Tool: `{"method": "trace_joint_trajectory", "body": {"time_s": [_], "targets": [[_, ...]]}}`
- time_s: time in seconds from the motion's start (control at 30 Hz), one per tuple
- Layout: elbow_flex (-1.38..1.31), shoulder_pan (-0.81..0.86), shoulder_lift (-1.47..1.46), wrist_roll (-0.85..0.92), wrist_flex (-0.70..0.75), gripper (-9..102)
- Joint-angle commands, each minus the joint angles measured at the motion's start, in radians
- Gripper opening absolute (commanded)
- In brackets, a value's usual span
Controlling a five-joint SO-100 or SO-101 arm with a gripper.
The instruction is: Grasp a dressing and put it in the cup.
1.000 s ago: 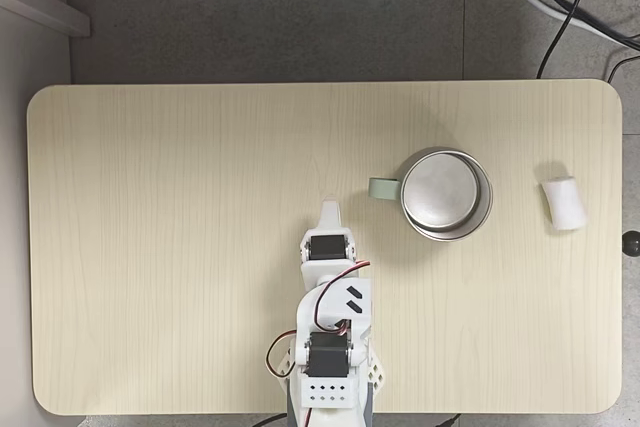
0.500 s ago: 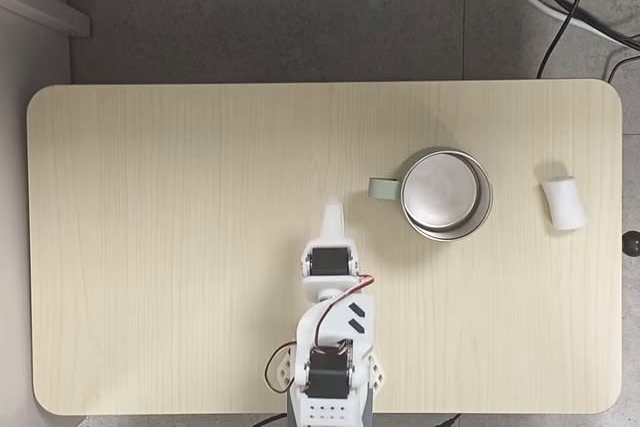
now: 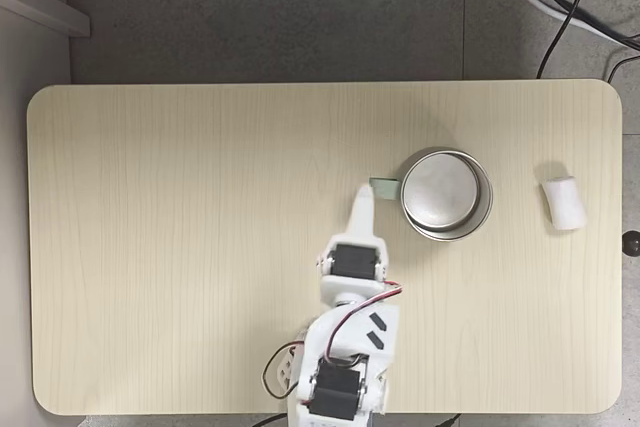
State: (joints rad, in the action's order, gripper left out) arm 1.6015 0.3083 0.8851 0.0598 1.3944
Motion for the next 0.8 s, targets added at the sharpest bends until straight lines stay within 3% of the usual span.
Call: {"method": "trace_joint_trajectory", "body": {"time_s": [0.0, 0.2, 0.37, 0.77], "targets": [[0.184, 0.13, 0.173, -0.028, 0.101, 7], [0.629, 0.33, 0.612, -0.078, 0.439, 13], [0.653, 0.402, 0.716, -0.04, 0.434, 26], [0.851, 0.546, 1.12, 0.04, 0.43, 27]]}}
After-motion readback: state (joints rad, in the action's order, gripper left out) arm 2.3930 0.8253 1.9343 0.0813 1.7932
